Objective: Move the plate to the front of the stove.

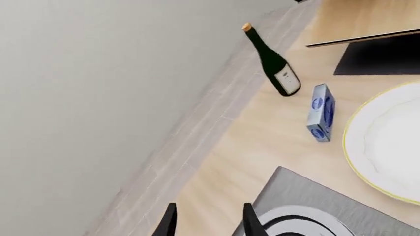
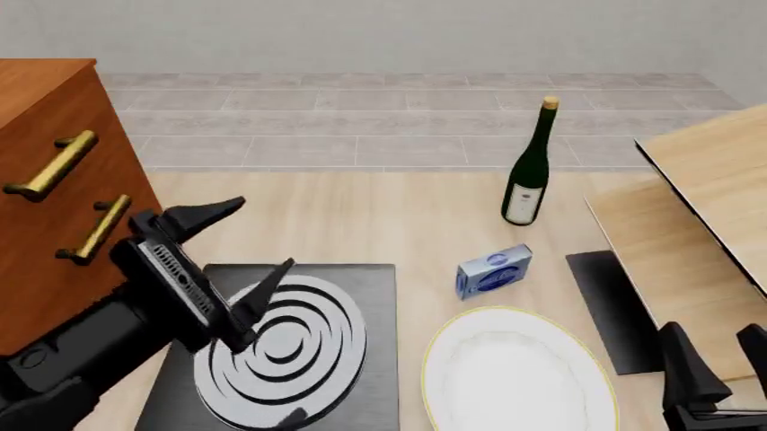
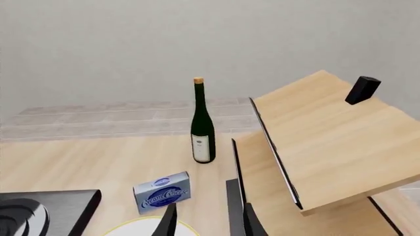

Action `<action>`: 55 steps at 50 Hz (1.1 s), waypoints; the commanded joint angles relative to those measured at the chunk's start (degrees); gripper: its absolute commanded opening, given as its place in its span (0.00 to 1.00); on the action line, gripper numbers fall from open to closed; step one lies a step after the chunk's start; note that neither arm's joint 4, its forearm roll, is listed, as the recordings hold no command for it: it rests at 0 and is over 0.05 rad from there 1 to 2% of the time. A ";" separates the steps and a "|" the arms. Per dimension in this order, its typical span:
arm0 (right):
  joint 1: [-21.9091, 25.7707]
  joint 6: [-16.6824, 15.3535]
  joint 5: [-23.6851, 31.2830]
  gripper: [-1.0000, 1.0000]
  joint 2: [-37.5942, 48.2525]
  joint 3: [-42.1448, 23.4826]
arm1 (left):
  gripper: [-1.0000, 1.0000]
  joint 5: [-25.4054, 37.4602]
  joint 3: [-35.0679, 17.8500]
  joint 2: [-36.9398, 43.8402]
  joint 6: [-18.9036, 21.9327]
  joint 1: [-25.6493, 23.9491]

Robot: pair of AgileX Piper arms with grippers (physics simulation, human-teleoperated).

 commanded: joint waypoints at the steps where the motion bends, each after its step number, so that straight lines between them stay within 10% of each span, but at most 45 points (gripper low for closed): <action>1: 0.06 0.46 -0.29 1.00 0.28 0.04 | 1.00 0.21 -4.52 8.26 7.49 -7.55; 55: -0.17 1.89 0.63 1.00 -1.19 0.05 | 1.00 2.52 -12.88 20.46 10.19 -25.35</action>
